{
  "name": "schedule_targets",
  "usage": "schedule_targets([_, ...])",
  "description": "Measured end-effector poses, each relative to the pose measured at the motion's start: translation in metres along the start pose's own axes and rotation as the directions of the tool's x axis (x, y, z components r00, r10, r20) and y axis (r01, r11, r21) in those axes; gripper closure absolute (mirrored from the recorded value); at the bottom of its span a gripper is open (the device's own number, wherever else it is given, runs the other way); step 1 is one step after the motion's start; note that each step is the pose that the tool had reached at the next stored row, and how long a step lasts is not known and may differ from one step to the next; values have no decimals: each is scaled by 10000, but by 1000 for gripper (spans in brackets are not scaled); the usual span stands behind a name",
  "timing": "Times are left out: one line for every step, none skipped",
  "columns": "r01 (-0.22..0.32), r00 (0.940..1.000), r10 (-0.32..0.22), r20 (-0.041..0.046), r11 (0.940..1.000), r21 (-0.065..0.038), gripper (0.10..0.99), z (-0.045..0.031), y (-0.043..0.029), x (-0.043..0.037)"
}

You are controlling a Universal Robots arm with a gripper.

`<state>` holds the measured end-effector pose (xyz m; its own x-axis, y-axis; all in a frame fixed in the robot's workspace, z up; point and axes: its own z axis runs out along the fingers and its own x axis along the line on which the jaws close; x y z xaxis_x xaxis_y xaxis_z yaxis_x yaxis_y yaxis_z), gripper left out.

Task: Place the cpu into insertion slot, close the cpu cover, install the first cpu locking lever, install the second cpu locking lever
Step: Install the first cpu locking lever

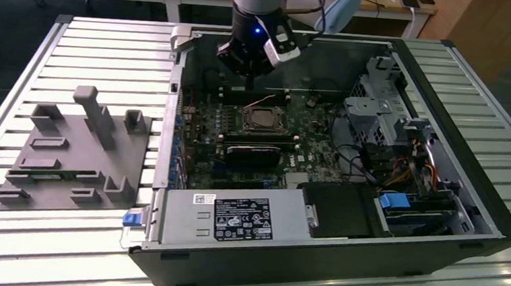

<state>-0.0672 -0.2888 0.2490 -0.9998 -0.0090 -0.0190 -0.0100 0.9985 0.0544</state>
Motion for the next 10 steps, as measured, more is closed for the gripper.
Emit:
schedule_targets([104,9999,-104,0,9999,-1,980,7,0,0])
schedule_targets([219,9998,-219,-2,9998,-3,980,14,-1,-1])
schedule_targets([301,9995,-301,-5,9995,-5,980,23,-1,-4])
schedule_targets([350,9994,-350,-7,9994,-6,980,33,-2,-15])
schedule_targets([377,9993,-377,-10,9993,-6,980,40,0,-31])
schedule_targets([387,9992,-387,-12,9993,-6,980,46,1,-46])
schedule_targets([394,9992,-394,-11,9992,-7,980,52,3,-61])
schedule_targets([397,9992,-397,-11,9992,-7,980,57,4,-77])
schedule_targets([399,9992,-399,-10,9992,-8,980,62,5,-88])
schedule_targets([401,9992,-401,-10,9992,-8,980,69,6,-98])
